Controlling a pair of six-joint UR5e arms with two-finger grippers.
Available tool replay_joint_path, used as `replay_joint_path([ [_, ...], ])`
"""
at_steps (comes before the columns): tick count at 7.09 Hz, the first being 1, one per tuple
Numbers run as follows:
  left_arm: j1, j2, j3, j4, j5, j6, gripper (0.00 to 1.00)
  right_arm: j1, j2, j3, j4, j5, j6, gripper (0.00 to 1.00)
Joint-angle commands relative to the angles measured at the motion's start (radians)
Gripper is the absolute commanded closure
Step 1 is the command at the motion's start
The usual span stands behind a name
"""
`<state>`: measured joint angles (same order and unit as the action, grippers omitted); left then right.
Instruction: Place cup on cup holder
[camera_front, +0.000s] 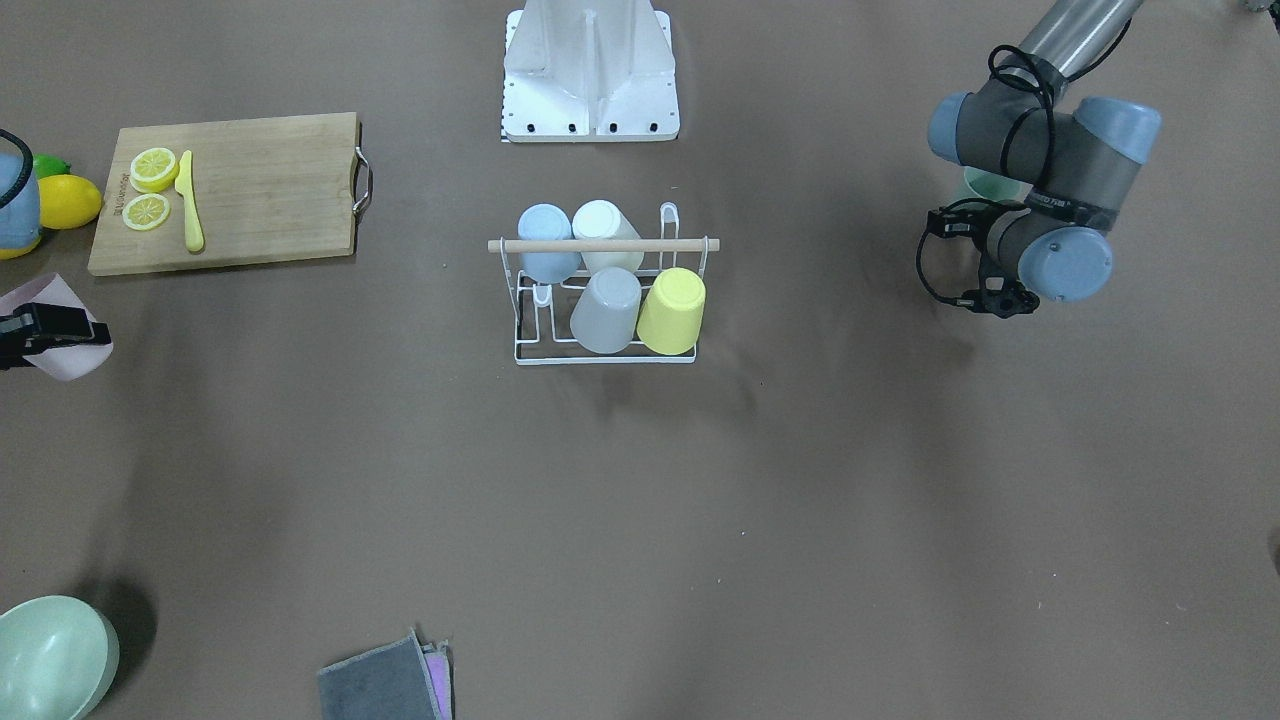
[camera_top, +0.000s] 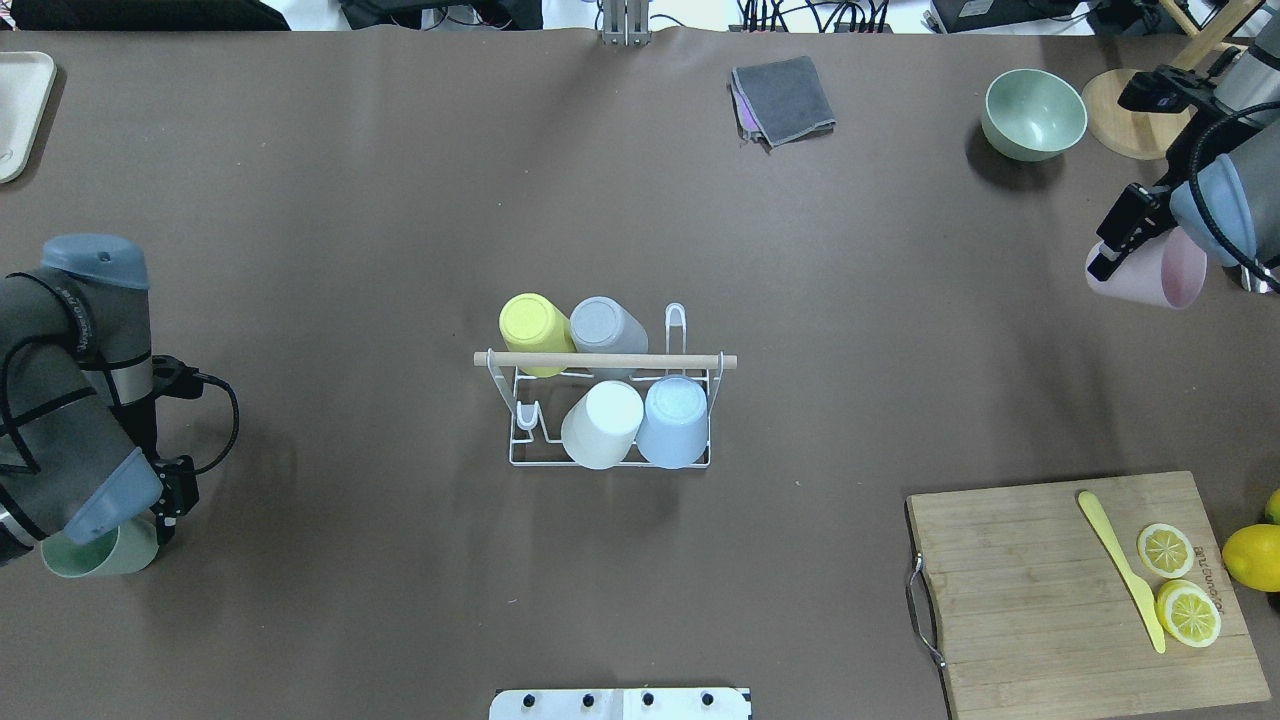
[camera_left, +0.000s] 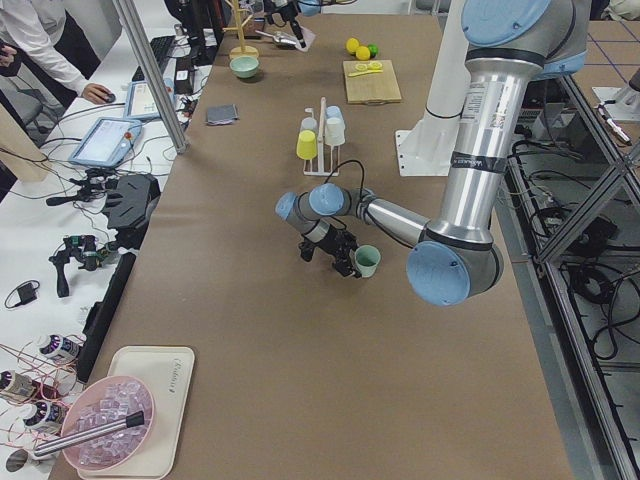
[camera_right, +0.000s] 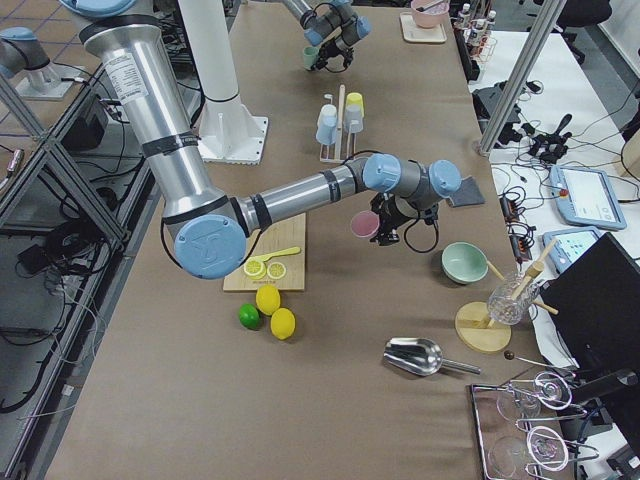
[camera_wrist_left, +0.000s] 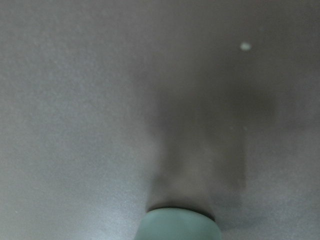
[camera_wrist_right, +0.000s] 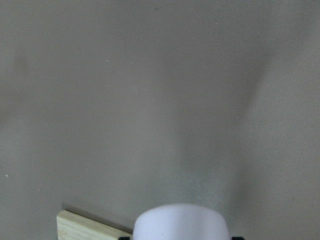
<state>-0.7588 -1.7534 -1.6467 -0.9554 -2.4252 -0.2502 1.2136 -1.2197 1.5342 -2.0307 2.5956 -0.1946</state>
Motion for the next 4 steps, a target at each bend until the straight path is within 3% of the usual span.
replay_joint_path([
  [1, 0.007, 0.009, -0.002, 0.001, -0.005, 0.002, 0.03, -0.008, -0.049, -0.005, 0.181, -0.005, -0.003, 0.73],
  [3, 0.022, 0.009, -0.007, 0.001, -0.008, -0.001, 0.03, -0.014, -0.072, -0.073, 0.416, -0.006, 0.0, 0.73],
  [4, 0.03, 0.009, -0.01, 0.003, -0.026, 0.0, 0.03, -0.014, -0.073, -0.087, 0.478, -0.002, 0.0, 0.73],
])
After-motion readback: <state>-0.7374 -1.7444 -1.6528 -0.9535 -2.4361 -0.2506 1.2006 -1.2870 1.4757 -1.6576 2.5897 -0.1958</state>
